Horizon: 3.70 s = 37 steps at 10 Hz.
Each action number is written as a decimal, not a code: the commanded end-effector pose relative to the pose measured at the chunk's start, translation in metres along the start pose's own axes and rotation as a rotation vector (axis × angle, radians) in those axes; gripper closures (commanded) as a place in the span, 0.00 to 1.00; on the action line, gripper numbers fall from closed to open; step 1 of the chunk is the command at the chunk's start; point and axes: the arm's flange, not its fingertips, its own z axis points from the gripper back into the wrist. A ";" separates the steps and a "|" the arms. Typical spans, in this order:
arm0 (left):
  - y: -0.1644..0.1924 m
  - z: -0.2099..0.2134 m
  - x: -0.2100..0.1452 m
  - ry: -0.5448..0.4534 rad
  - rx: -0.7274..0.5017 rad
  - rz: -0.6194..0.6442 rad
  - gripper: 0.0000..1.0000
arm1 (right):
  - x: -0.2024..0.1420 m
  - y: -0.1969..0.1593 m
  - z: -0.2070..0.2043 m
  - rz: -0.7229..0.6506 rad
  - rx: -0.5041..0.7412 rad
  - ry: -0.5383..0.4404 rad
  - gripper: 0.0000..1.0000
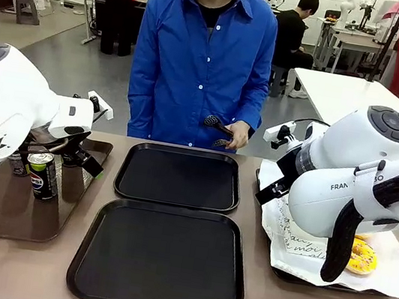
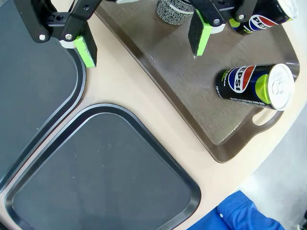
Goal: Set up donuts and drinks on trays.
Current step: Pick up one Pepsi coke and place it on the Flat Tray.
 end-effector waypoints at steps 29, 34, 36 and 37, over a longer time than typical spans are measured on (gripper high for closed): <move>0.219 0.181 -0.225 -0.357 -0.901 1.206 0.00 | -0.319 -0.224 0.214 -1.314 0.695 -0.444 0.00; 0.222 0.188 -0.225 -0.344 -0.866 1.187 0.00 | -0.319 -0.232 0.217 -1.328 0.715 -0.446 0.00; 0.219 0.184 -0.230 -0.329 -0.872 1.235 0.00 | -0.318 -0.227 0.225 -1.325 0.723 -0.459 0.00; 0.219 0.184 -0.230 -0.329 -0.872 1.235 0.00 | -0.318 -0.227 0.225 -1.325 0.723 -0.459 0.00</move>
